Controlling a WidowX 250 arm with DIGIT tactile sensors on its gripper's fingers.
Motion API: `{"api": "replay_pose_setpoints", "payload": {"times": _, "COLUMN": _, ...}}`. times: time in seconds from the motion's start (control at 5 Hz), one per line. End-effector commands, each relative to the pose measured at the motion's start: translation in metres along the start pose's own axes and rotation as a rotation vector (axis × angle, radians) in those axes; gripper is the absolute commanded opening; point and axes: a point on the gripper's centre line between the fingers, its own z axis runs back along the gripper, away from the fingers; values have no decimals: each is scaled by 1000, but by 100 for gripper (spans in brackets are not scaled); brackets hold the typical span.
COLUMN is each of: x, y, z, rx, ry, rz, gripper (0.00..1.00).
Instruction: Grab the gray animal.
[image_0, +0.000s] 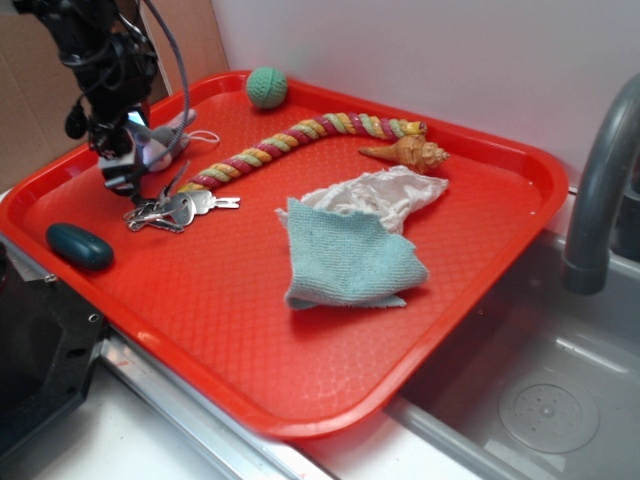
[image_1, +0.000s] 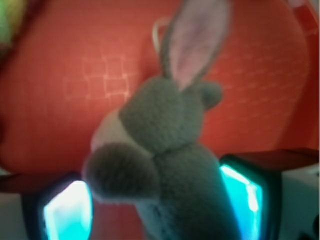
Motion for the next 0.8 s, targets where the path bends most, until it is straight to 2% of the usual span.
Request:
{"api": "replay_pose_setpoints", "payload": {"times": 0.0, "x": 6, "y": -10, "z": 24, "rx": 24, "ry": -50, "rz": 20, "gripper": 0}}
{"api": "replay_pose_setpoints", "payload": {"times": 0.2, "x": 15, "y": -12, "z": 75, "rx": 74, "ry": -89, "rz": 99, "gripper": 0}}
{"api": "replay_pose_setpoints", "payload": {"times": 0.4, "x": 40, "y": -25, "z": 129, "rx": 81, "ry": -79, "rz": 255, "gripper": 0}}
{"api": "replay_pose_setpoints", "payload": {"times": 0.6, "x": 67, "y": -41, "z": 160, "rx": -31, "ry": -33, "rz": 428, "gripper": 0}}
